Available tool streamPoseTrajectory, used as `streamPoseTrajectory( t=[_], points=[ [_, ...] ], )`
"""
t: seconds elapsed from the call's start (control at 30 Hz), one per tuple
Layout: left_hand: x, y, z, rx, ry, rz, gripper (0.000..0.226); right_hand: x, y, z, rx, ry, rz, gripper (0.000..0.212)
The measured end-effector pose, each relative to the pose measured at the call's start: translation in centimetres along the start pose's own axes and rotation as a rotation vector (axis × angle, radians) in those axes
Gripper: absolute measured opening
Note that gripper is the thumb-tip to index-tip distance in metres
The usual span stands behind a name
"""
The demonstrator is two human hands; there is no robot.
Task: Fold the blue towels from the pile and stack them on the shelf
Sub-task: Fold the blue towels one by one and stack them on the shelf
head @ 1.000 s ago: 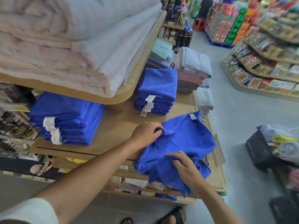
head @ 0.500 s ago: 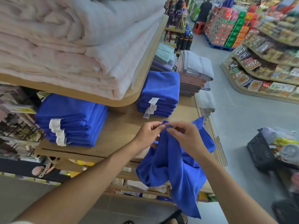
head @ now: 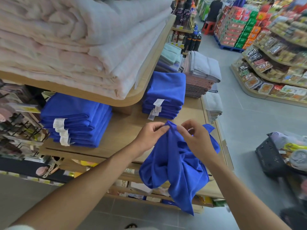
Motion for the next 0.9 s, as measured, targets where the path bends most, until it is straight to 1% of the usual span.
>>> streamPoseTrajectory(
  t=[0.07, 0.17, 0.27, 0.3, 0.37, 0.43, 0.5, 0.6, 0.63, 0.67, 0.73, 0.77, 0.8, 0.87, 0.9],
  points=[
    [1.5, 0.4, 1.6, 0.076, -0.044, -0.143, 0.02, 0.2, -2.8, -2.1, -0.05, 0.012, -0.001, 0.026],
    [4.1, 0.6, 4.3, 0.166, -0.208, -0.346, 0.019, -0.6, -7.8, -5.8, -0.121, -0.192, 0.132, 0.038],
    [5.9, 0.9, 6.2, 0.194, -0.23, -0.45, 0.022, -0.9, -12.3, -8.9, -0.155, -0.495, 0.228, 0.055],
    [6.3, 1.0, 6.6, 0.194, -0.214, -0.471, 0.024, -0.8, -13.5, -9.8, -0.167, -0.552, 0.235, 0.057],
    [6.9, 1.1, 7.2, 0.202, -0.171, -0.504, 0.025, -0.5, -15.7, -11.5, -0.225, -0.573, 0.22, 0.058],
    [7.4, 1.1, 7.7, 0.203, -0.126, -0.534, 0.024, -0.3, -17.6, -12.8, -0.266, -0.54, 0.207, 0.05],
    [7.6, 1.2, 7.8, 0.183, -0.072, -0.538, 0.025, -0.4, -18.9, -13.2, -0.26, -0.494, 0.205, 0.041],
    [7.5, 1.4, 7.9, 0.172, -0.009, -0.511, 0.031, -1.2, -19.9, -13.5, -0.261, -0.423, 0.226, 0.044],
    [7.5, 1.4, 7.9, 0.172, 0.0, -0.504, 0.035, -1.6, -20.1, -13.5, -0.259, -0.398, 0.233, 0.041],
    [7.5, 1.4, 8.0, 0.172, 0.007, -0.498, 0.038, -2.0, -20.3, -13.4, -0.261, -0.367, 0.243, 0.036],
    [7.5, 1.5, 8.1, 0.17, 0.011, -0.489, 0.038, -2.6, -20.7, -13.1, -0.274, -0.266, 0.23, 0.015],
    [7.5, 1.5, 8.2, 0.17, 0.01, -0.488, 0.036, -2.7, -20.9, -12.9, -0.279, -0.202, 0.2, 0.005],
    [7.6, 1.5, 8.2, 0.167, 0.011, -0.49, 0.035, -2.4, -21.1, -12.7, -0.288, -0.144, 0.155, 0.007],
    [7.7, 1.6, 8.5, 0.161, 0.024, -0.485, 0.034, -1.0, -21.2, -12.6, -0.3, -0.032, 0.016, 0.018],
    [7.7, 1.6, 8.5, 0.158, 0.032, -0.484, 0.032, 0.1, -21.0, -12.4, -0.299, 0.019, -0.059, 0.015]
  ],
)
Point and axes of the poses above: each hand's wrist, its own y-axis towards the middle knuckle, its own x-axis out of the back of the hand, z = x × y, the point moved 8 cm from there along y, towards the middle knuckle, and after that the axes turned 6 degrees about -y, right-handed, at the moved point
